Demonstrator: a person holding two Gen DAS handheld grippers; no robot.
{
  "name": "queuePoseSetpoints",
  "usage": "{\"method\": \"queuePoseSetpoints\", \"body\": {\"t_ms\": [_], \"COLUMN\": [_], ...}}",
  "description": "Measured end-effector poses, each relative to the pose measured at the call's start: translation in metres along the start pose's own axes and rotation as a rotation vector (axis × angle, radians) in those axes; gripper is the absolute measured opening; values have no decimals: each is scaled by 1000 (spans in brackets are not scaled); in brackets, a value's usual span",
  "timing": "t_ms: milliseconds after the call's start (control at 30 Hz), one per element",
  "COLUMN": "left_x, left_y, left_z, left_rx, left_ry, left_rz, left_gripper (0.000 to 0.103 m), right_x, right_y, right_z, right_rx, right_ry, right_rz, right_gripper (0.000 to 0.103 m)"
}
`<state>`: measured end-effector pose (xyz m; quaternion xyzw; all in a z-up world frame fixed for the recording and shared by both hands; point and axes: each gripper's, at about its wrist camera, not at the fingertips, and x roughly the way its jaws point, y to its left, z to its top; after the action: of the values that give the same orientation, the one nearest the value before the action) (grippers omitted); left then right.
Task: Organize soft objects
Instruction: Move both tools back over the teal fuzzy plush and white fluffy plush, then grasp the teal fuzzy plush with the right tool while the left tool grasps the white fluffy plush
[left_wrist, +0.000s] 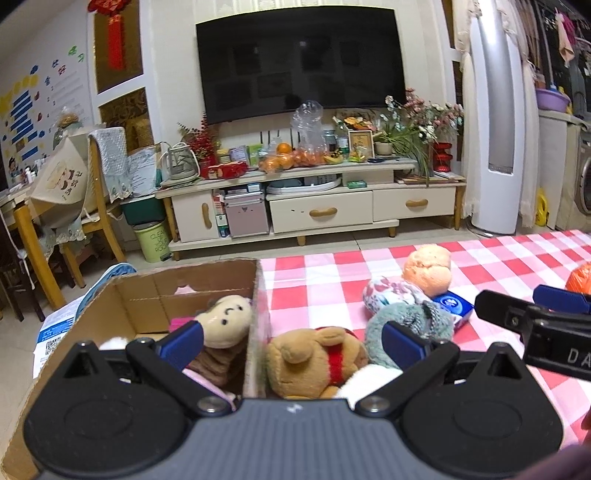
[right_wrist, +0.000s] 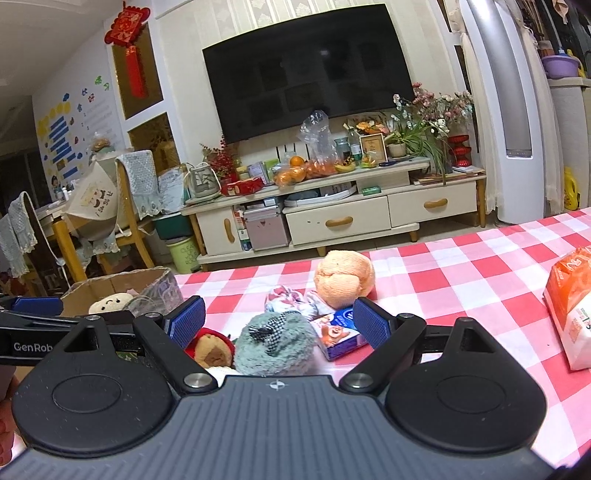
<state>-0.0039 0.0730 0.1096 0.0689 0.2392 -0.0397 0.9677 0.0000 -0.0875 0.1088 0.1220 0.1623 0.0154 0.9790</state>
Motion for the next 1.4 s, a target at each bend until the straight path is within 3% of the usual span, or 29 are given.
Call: {"method": "queuePoseSetpoints", "body": {"t_ms": [433,833,1100,1400], "left_x": [-2,0,10,34], "left_y": [-23,-47,-64,-70], "left_z": [-7,-25,-34,-43], "left_rx": [77,136,150,97], "left_ry": [13,49,78,133], "left_rz": [-45,-116,-136,-108], "left_gripper": [102,102,102,102], "right_x": [0,12,18,40], "right_y": [-7,-8,-12,-5], "right_z": [-5,-15,-15,-17], "right_rx": [20,34,52,106], "right_ry": [20,105,144,230], "right_rz": [-49,-90,-47,85], "right_gripper": [103,103,103,103]}}
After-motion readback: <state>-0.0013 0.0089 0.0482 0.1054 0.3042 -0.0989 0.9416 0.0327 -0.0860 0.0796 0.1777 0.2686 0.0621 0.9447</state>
